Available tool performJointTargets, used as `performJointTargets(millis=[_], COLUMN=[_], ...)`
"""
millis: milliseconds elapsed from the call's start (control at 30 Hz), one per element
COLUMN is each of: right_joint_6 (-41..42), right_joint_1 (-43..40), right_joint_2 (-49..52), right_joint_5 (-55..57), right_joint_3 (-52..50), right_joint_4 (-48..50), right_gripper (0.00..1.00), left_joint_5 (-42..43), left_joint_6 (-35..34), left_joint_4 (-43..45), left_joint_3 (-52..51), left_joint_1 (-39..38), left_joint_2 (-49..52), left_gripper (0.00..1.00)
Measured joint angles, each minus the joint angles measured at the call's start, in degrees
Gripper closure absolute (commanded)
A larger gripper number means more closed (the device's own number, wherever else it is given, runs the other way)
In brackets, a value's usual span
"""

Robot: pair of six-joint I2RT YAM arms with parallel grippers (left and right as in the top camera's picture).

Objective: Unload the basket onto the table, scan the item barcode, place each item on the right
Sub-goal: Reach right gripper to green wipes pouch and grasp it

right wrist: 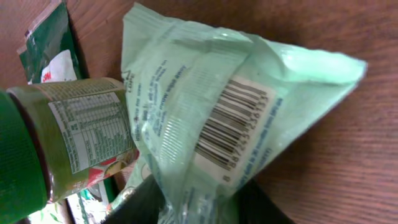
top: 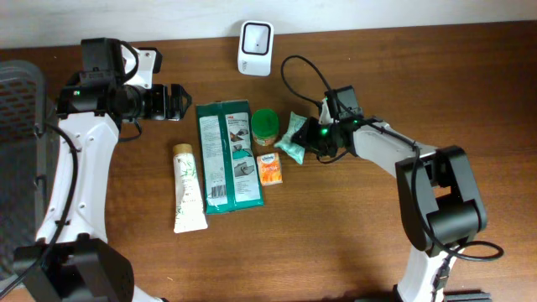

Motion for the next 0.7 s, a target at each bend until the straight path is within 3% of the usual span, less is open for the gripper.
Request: performJointTargets(millis=[100, 200, 233, 267, 300, 333, 400, 467, 500, 533, 633, 700], right_joint_6=[-7.23, -28.04, -38.64, -49.13, -53.83, -56.39, -56.33, -52.0, -47.3, -43.82, -36.65, -33.38], right_joint_1=[-1.99, -5.14, -6.16, -6.47, -6.47, -6.47, -6.58, -7.02, -7.37, -7.43, -7.19, -6.38], right_joint_2=[-0.28, -0.96, -1.42, -1.7, -1.95, -2.05, -2.1, -2.14, -2.27, -2.32, -2.32, -2.32], right_joint_5=[-2.84, -7.48, -8.74, -9.07, -8.74, -8.55, -8.11, -7.93, -7.89, -7.82, -7.48, -6.29], right_joint_3=[0.26, 4.11, 5.88, 7.39, 7.63, 7.74, 9.18, 12.26, 13.75, 14.1, 14.14, 14.14], right_joint_4=[-2.08, -18.38, -25.07, -28.63, -29.49, -29.86, -30.88, -32.85, -34.18, -34.99, -37.35, -38.47], right_gripper=[0.96, 0.95, 0.76, 0.41, 0.28, 0.28, 0.34, 0.56, 0.75, 0.82, 0.96, 0.96], left_joint_5=[0.0, -0.02, -0.02, 0.0, 0.0, 0.0, 0.0, 0.0, 0.0, 0.0, 0.0, 0.0], left_joint_6=[0.0, 0.0, 0.0, 0.0, 0.0, 0.0, 0.0, 0.0, 0.0, 0.0, 0.0, 0.0], left_joint_4=[0.0, 0.11, 0.04, 0.02, 0.04, 0.04, 0.02, 0.0, 0.0, 0.04, 0.02, 0.0], left_joint_3=[0.0, 0.0, 0.0, 0.0, 0.0, 0.0, 0.0, 0.0, 0.0, 0.0, 0.0, 0.0], left_joint_1=[0.0, 0.0, 0.0, 0.0, 0.0, 0.0, 0.0, 0.0, 0.0, 0.0, 0.0, 0.0], left_joint_2=[0.0, 0.0, 0.0, 0.0, 0.0, 0.0, 0.0, 0.0, 0.0, 0.0, 0.0, 0.0], left_gripper=[0.01, 0.01, 0.01, 0.01, 0.01, 0.01, 0.01, 0.01, 0.01, 0.01, 0.01, 0.01])
